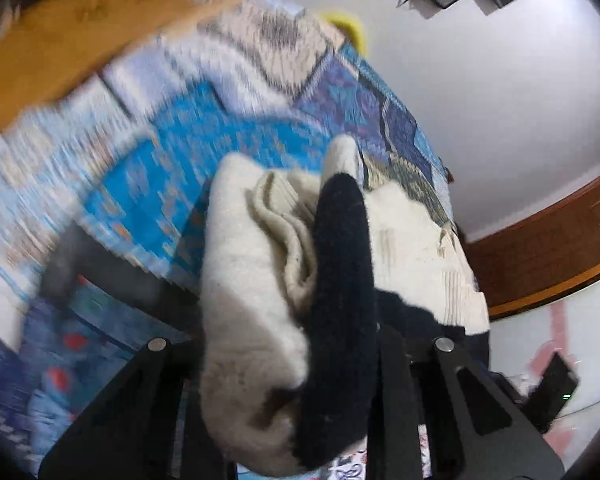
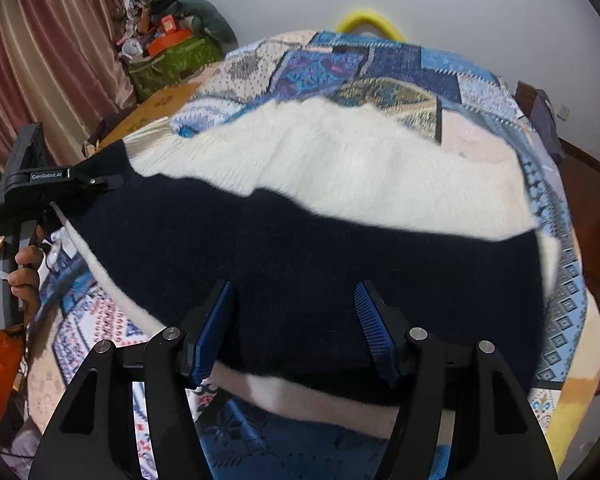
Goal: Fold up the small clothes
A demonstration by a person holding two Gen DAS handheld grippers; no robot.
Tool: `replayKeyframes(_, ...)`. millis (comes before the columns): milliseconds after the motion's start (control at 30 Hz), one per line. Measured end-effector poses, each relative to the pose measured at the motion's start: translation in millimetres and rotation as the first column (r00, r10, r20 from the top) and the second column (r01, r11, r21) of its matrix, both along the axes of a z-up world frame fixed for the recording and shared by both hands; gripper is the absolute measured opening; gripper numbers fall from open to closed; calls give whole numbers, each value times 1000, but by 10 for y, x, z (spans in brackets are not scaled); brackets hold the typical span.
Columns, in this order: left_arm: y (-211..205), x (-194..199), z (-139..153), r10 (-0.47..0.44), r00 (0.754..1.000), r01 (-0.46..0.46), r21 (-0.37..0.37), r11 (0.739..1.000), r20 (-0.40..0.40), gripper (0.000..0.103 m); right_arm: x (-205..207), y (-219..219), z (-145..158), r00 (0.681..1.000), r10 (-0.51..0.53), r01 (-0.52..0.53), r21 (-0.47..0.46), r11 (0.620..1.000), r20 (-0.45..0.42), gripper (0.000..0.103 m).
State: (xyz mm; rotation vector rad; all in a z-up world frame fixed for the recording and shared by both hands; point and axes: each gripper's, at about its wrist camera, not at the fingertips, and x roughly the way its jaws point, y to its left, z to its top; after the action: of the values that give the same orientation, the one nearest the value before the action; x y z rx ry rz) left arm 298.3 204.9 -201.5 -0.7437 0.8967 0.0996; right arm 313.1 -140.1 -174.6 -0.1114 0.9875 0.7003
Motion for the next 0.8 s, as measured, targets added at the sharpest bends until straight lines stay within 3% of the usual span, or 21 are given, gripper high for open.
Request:
replayKeyframes(67,51,-19,236,23,1000,-25,90,996,19,23,-22,-58,86,1000,-6,6,11,1000,19,59)
replayKeyframes(167,109,-51,617,44,998,-53,258,965,44,23,-36,-133,142,999,-18,18,15,1000,34,59)
replayKeyframes(233,58,-36,785,38,998,-54,328,943,55,23,-37,-158,107,999,-22,21,16,1000,26,59)
replayKeyframes(433,-342,128,1091,-17,997,-16,408,913,78,23,-1,-81,-223,999,-22,21,-20,1000,-28,61)
replayKeyframes(600,-932,501,1319,-108,987,48,432,901,116,23,26,-126,-202,999,-22,23,11,1000,-42,61)
replayKeyframes(800,-1881,783,1557,-251,953,127,523,842,172,23,22,-162,-210,999,-20,21,18,1000,-42,62)
